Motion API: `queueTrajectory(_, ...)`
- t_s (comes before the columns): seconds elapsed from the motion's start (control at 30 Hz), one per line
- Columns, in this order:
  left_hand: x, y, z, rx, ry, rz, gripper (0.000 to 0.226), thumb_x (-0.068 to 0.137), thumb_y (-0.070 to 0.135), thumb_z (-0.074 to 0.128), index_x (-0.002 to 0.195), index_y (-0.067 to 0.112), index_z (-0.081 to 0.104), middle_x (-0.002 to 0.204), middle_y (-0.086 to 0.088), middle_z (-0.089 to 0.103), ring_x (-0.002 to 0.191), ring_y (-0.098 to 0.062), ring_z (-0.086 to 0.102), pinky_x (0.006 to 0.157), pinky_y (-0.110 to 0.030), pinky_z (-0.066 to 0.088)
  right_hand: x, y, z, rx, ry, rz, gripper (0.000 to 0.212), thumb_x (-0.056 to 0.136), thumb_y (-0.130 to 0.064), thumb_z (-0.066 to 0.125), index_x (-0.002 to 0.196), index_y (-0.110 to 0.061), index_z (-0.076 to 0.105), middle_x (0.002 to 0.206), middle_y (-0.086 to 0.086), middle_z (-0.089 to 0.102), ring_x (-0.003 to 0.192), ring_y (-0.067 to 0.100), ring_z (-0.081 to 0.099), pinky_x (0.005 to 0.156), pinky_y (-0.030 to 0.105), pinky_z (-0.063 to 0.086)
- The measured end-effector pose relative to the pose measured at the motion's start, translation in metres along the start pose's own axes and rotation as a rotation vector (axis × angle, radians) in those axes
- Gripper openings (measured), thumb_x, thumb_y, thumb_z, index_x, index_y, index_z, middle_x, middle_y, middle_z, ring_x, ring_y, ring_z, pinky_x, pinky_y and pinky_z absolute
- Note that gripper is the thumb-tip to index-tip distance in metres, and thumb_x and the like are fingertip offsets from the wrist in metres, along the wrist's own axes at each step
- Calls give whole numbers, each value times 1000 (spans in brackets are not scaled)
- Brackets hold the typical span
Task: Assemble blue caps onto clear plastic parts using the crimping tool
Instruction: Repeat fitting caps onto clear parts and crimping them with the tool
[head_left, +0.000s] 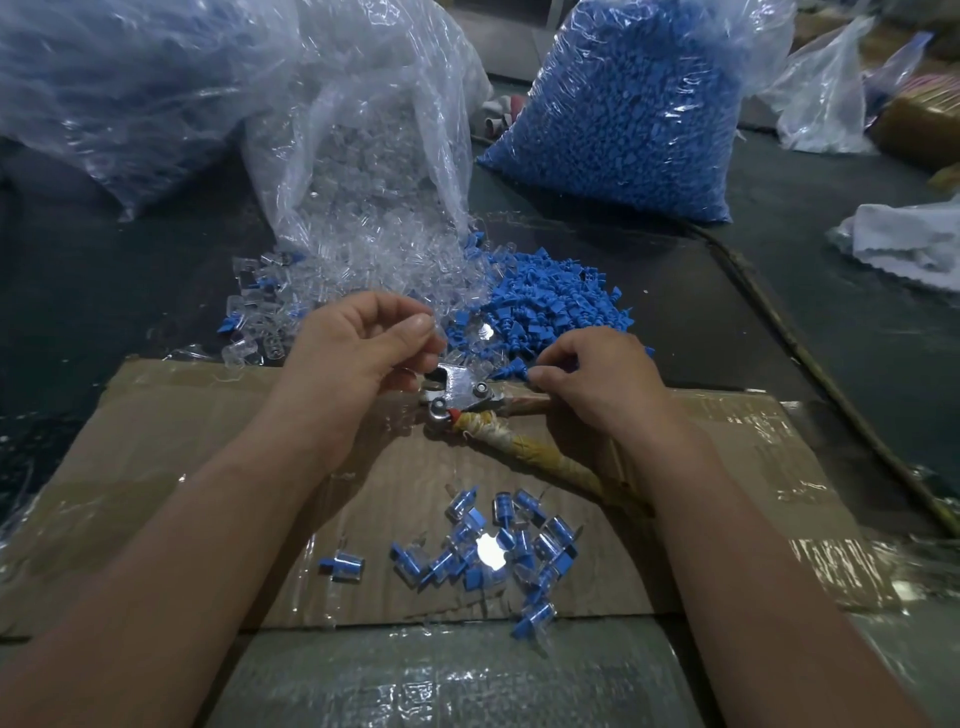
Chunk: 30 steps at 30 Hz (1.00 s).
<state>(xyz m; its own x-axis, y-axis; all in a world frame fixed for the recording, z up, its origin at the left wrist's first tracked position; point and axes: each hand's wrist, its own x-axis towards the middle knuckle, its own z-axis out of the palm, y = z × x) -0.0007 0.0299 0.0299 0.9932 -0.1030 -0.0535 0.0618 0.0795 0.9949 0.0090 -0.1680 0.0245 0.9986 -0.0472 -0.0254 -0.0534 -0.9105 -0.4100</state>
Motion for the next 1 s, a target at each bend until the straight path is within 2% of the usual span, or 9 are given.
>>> queueTrajectory(0.13, -1, 1, 2, -67, -42, -28, 10, 74, 12, 58, 84, 10, 61, 66, 1, 70, 58, -4, 62, 53, -14, 51, -3, -1, 3, 49, 94, -67, 11, 88, -33, 57, 85, -23, 60, 76, -14, 50, 74, 6, 47, 67, 25, 34)
queueTrajectory(0.2, -2, 2, 2, -95, -62, -33, 20, 65, 18, 59, 84, 11, 63, 67, 2, 69, 60, -4, 63, 54, -14, 51, -6, -2, 0, 219, 147, -72, 11, 88, -31, 58, 80, -26, 52, 77, -15, 51, 72, 3, 49, 61, 21, 36)
queueTrajectory(0.3, -3, 2, 3, -164, -86, -54, 21, 61, 14, 60, 81, 9, 64, 67, 1, 68, 60, -6, 63, 56, -15, 52, -13, -10, -3, 483, 143, -96, 21, 84, -21, 65, 78, -31, 48, 84, -9, 59, 79, 6, 58, 66, 16, 46)
queueTrajectory(0.4, -3, 2, 6, -228, -108, -74, 21, 59, 8, 60, 80, 6, 62, 67, -4, 67, 59, -9, 63, 54, -16, 53, -20, -18, -5, 593, 195, -172, 33, 72, -12, 75, 80, -36, 53, 81, -10, 61, 75, 4, 60, 67, 14, 51)
queueTrajectory(0.47, -3, 2, 5, -233, -124, -77, 22, 59, 7, 60, 81, 6, 62, 67, -4, 68, 60, -10, 64, 55, -17, 53, -25, -22, -8, 718, 234, -203, 31, 68, -9, 78, 76, -34, 62, 72, -10, 66, 66, 4, 62, 63, 13, 51)
queueTrajectory(0.6, -3, 2, 5, -258, -130, -78, 22, 59, 4, 60, 80, 5, 62, 67, -4, 68, 61, -10, 65, 56, -17, 53, -27, -30, -7, 858, 177, -205, 32, 76, 1, 68, 76, -31, 66, 69, -15, 68, 70, 5, 67, 67, 14, 52)
queueTrajectory(0.67, -3, 2, 6, -268, -126, -77, 22, 58, 2, 59, 80, 4, 62, 67, -4, 68, 61, -10, 65, 57, -17, 53, -29, -34, -5, 888, 156, -205, 32, 78, 3, 66, 79, -29, 66, 71, -13, 68, 71, 8, 68, 69, 17, 53)
queueTrajectory(0.8, -5, 3, 7, -271, -128, -74, 22, 57, 2, 59, 79, 4, 61, 65, -4, 68, 61, -10, 65, 57, -17, 54, -35, -41, -5, 922, 176, -262, 22, 70, -5, 73, 76, -25, 67, 66, -12, 68, 62, 6, 65, 59, 13, 50)
queueTrajectory(1.0, -6, 3, 9, -236, -143, -79, 21, 57, 3, 60, 79, 4, 62, 64, -4, 68, 60, -10, 65, 56, -16, 53, -39, -44, -3, 840, 179, -292, 18, 69, -13, 74, 77, -28, 68, 68, -15, 67, 66, 2, 64, 65, 15, 51)
